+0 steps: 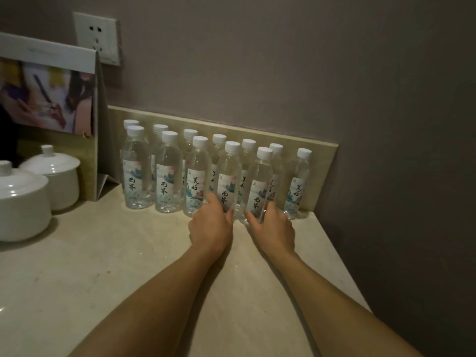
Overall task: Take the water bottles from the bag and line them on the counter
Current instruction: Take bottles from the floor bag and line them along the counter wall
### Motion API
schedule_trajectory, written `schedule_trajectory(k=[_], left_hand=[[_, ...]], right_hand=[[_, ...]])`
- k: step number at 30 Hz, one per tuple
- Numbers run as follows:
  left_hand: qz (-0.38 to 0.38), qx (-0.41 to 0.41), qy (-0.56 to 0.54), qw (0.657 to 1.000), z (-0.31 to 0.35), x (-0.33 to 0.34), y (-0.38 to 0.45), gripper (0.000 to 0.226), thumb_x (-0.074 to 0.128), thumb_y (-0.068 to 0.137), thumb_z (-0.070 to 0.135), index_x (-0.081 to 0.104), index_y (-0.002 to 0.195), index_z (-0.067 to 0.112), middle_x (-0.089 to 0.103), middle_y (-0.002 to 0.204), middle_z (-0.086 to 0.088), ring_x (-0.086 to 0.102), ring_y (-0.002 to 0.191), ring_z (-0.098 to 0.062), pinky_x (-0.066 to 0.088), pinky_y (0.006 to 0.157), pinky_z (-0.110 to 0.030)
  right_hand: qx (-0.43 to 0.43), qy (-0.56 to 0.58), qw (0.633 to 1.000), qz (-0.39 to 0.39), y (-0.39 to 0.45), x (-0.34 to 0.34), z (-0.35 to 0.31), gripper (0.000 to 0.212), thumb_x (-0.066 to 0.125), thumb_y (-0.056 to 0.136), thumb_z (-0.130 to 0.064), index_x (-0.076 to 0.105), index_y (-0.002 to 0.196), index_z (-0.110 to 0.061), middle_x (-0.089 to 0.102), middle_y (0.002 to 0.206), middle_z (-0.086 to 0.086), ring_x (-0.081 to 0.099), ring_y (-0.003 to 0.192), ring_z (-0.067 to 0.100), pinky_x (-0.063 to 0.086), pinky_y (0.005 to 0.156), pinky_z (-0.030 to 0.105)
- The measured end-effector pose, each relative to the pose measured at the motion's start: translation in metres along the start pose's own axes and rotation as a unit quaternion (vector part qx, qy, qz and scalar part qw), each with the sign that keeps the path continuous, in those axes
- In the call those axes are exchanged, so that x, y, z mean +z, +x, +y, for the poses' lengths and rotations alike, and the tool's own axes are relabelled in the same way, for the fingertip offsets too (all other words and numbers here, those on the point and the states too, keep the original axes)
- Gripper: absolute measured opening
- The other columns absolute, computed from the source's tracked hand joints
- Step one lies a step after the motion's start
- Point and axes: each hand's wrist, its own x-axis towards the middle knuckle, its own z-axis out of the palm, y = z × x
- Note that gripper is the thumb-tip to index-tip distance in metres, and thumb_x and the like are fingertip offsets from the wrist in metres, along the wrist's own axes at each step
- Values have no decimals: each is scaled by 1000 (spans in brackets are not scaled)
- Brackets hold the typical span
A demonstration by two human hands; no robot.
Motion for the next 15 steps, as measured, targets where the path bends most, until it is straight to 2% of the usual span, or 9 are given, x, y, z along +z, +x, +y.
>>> schedule_trajectory(k=[10,15], left_hand=[[-9,12,-4,1000,-2,-2,0,29,58,94,41,46,106,17,67,97,-3,66,90,-25,55,73,-41],[-6,13,-9,1000,-1,-2,0,30,58,93,44,45,103,19,68,96,-1,66,88,-24,56,73,-42]], right_hand=[[15,-2,1000,-10,1,-1,0,46,52,87,-61,48,105,-19,65,108,5,62,98,29,52,76,39],[6,-8,1000,-13,2,-3,-2,47,51,88,-59,45,112,-19,66,112,6,62,102,31,51,78,39]])
